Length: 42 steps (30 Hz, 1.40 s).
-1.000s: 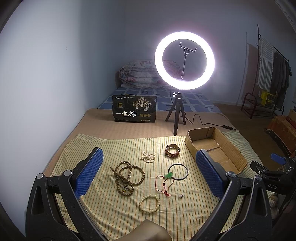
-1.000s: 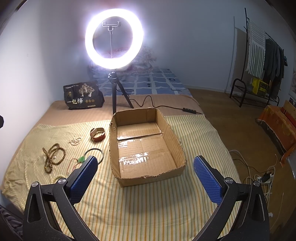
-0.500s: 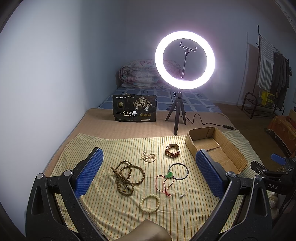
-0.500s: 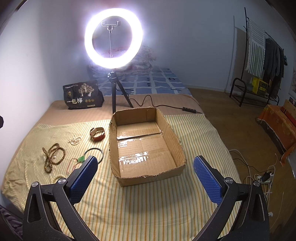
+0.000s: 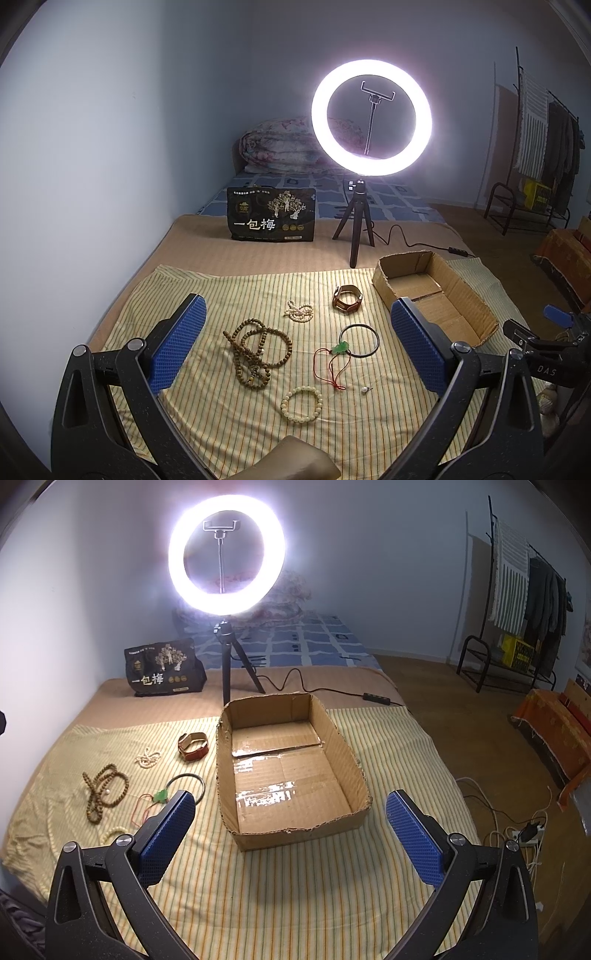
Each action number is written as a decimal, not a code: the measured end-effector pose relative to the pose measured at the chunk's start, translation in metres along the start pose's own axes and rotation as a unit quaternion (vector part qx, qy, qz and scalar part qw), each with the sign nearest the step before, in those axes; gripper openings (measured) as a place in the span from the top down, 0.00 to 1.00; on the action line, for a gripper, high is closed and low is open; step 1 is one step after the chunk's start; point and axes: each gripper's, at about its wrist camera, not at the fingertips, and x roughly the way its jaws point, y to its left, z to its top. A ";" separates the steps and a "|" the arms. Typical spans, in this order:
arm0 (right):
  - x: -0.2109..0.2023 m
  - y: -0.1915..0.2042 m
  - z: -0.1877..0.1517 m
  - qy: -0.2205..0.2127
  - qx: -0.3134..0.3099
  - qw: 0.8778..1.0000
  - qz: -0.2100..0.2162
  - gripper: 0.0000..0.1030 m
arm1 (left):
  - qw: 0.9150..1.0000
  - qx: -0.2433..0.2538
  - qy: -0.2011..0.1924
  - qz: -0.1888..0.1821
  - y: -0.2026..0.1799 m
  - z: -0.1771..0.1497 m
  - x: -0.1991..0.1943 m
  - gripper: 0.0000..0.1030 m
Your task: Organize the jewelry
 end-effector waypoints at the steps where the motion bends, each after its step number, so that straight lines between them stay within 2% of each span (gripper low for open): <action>1: 0.000 0.000 0.000 0.000 0.001 1.000 0.000 0.00 | 1.000 0.001 0.001 0.000 0.001 0.000 0.001 0.01; 23: 0.001 0.013 0.004 0.004 -0.011 1.000 0.003 0.00 | 1.000 0.003 0.025 0.014 0.010 -0.010 0.010 0.01; 32: 0.007 0.021 0.002 0.010 -0.024 1.000 0.010 0.00 | 0.996 -0.043 0.069 0.028 0.046 -0.013 0.031 0.01; 38: 0.016 0.032 0.001 0.016 -0.038 0.999 0.033 0.00 | 0.993 -0.062 0.093 0.037 0.069 -0.015 0.045 0.01; 42: 0.025 0.046 0.000 0.025 -0.065 0.996 0.050 0.00 | 0.987 -0.091 0.128 0.018 0.085 -0.017 0.063 0.12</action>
